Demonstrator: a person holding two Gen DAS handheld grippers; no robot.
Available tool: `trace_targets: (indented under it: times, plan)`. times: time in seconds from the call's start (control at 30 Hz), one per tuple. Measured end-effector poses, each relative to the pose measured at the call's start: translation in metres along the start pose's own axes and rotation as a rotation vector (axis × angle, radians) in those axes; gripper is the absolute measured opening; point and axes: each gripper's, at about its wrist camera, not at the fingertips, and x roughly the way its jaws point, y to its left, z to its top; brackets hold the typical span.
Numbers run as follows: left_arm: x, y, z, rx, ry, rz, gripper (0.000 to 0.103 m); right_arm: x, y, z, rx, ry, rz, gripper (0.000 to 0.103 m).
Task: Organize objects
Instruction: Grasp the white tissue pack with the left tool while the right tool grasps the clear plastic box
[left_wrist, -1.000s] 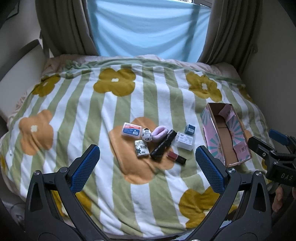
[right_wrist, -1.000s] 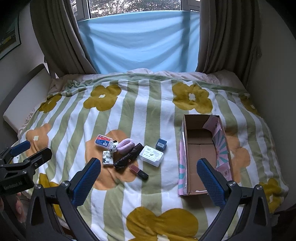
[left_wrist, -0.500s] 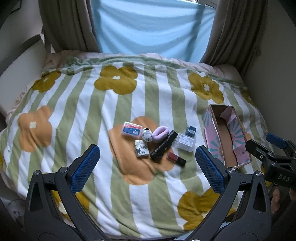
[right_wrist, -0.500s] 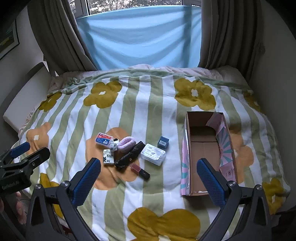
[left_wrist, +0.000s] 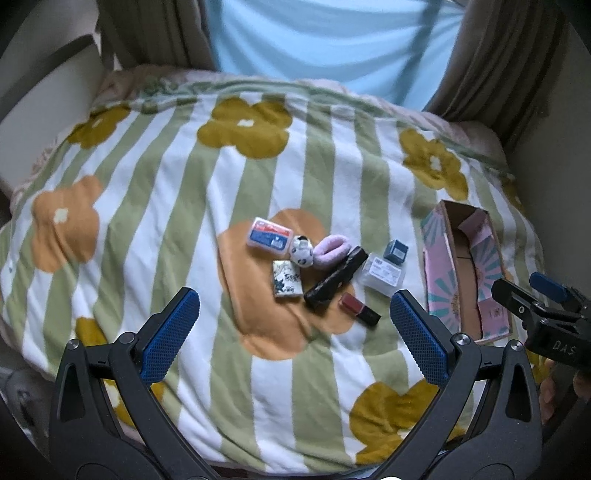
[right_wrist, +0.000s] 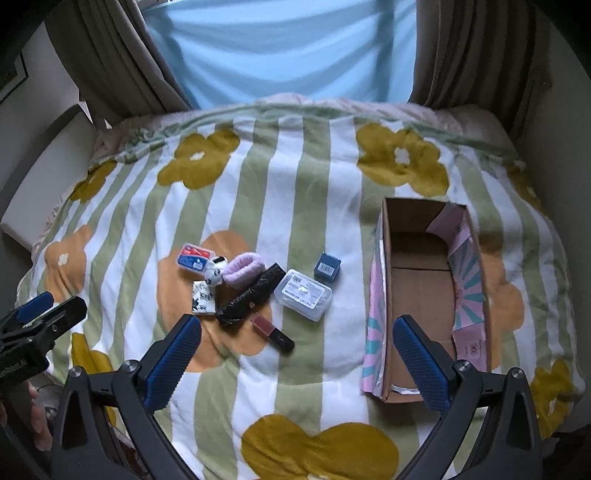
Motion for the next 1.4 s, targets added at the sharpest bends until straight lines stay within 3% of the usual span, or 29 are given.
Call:
trace_targets:
  times: [0.43, 0.63, 0.83, 1.1, 1.4]
  plan:
    - [0.106, -0.001, -0.001, -0.065, 0.177, 0.054, 0.102, 0.117, -0.010, 0.021, -0.035, 0.171, 0.022, 0.103]
    - [0.172, -0.002, 0.003, -0.074, 0.260, 0.068, 0.094, 0.178, -0.008, 0.024, 0.016, 0.242, 0.017, 0.102]
    - [0.227, 0.005, 0.002, -0.087, 0.325, 0.090, 0.094, 0.230, -0.017, 0.018, 0.134, 0.327, -0.015, 0.102]
    - [0.284, 0.015, -0.004, -0.087, 0.393, 0.109, 0.093, 0.264, -0.027, 0.010, 0.290, 0.385, -0.039, 0.102]
    - [0.308, 0.025, -0.014, -0.095, 0.436, 0.100, 0.077, 0.282, -0.038, 0.005, 0.391, 0.421, -0.070, 0.099]
